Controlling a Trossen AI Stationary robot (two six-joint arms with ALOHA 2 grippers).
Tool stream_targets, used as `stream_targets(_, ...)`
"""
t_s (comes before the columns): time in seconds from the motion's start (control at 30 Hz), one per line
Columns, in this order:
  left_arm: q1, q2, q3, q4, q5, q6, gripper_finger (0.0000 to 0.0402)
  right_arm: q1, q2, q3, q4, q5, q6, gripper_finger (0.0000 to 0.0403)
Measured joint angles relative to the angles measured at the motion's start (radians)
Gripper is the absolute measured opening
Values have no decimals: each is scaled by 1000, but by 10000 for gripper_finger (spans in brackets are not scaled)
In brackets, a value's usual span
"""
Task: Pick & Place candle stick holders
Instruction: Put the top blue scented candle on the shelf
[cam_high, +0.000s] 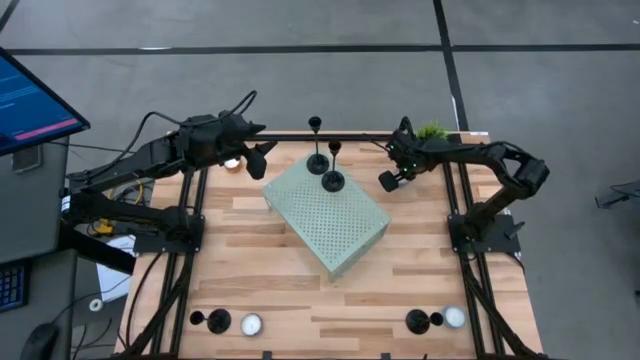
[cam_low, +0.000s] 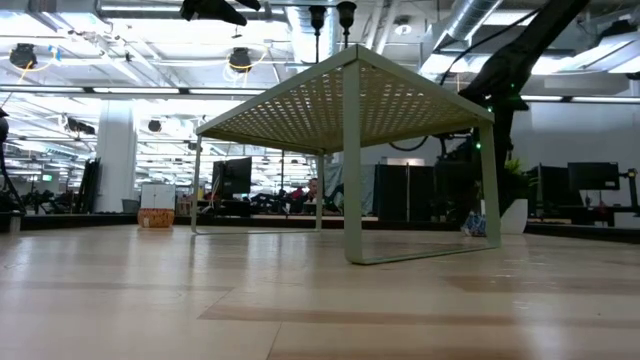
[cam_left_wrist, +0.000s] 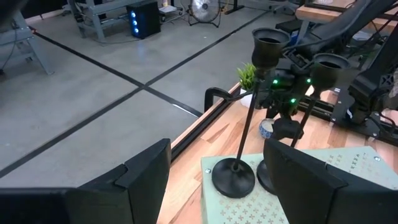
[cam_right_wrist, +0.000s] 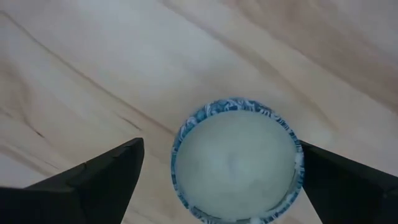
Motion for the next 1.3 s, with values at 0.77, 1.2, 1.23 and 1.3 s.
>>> stream_targets(0.77,0,0,0,14,0,0,256,6,-4,7,-48,16,-49,286)
stream_targets(1.2,0,0,0,16,0,4,253,86,-183,256,-342,22,-79,290)
stream_targets(1.23,0,0,0,15,0,5,253,103,-200,283,-370,22,-75,290)
stream_targets(1.3,0,0,0,16,0,4,253,145,-236,344,-430,23,-64,290)
